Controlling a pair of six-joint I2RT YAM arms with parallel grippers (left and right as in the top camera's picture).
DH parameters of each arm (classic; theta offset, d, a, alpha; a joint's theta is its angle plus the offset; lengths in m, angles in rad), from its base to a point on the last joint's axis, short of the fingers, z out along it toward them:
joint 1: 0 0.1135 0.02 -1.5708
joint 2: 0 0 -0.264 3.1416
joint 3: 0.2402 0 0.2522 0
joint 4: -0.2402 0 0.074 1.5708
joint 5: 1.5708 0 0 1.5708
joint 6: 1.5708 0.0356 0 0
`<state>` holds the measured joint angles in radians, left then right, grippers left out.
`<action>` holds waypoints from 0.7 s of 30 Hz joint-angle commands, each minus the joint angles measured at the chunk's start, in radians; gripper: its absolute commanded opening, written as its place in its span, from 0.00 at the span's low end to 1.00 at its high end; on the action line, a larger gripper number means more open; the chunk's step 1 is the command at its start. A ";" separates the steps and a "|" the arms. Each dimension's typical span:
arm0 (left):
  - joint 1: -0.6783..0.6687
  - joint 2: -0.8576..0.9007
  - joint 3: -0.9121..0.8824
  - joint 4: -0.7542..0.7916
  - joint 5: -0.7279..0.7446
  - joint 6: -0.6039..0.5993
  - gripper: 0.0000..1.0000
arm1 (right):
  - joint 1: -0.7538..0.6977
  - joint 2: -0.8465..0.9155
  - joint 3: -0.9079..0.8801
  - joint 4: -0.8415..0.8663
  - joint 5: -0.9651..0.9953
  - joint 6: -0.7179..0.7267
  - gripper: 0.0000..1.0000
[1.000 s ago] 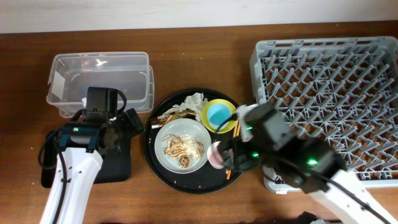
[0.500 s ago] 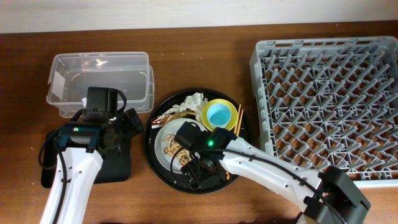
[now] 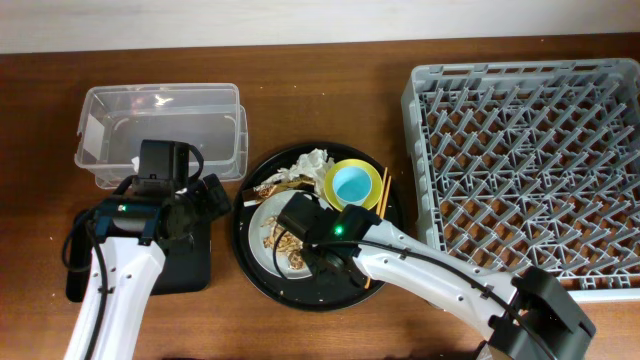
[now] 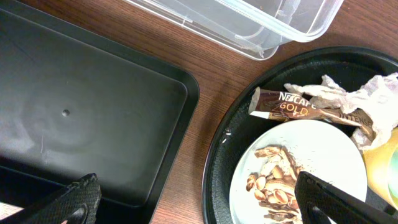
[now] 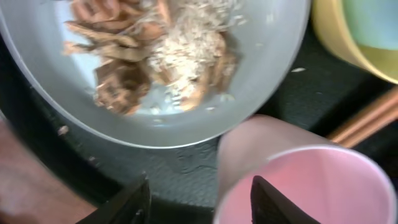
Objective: Sort waste into correct bins and load items into the dishwasher rack
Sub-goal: 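Reach the right gripper to the pink cup and grasp it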
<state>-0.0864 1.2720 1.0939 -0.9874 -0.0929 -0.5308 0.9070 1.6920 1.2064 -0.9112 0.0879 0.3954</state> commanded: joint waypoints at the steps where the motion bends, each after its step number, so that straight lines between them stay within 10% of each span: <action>1: 0.004 -0.006 0.016 -0.002 0.006 0.008 0.99 | 0.001 0.000 0.003 0.003 0.082 0.033 0.49; 21: 0.004 -0.006 0.016 -0.002 0.006 0.008 0.99 | 0.002 0.000 -0.045 0.063 0.109 0.149 0.35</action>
<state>-0.0864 1.2720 1.0939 -0.9871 -0.0929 -0.5308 0.9070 1.6920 1.1770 -0.8505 0.1940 0.5201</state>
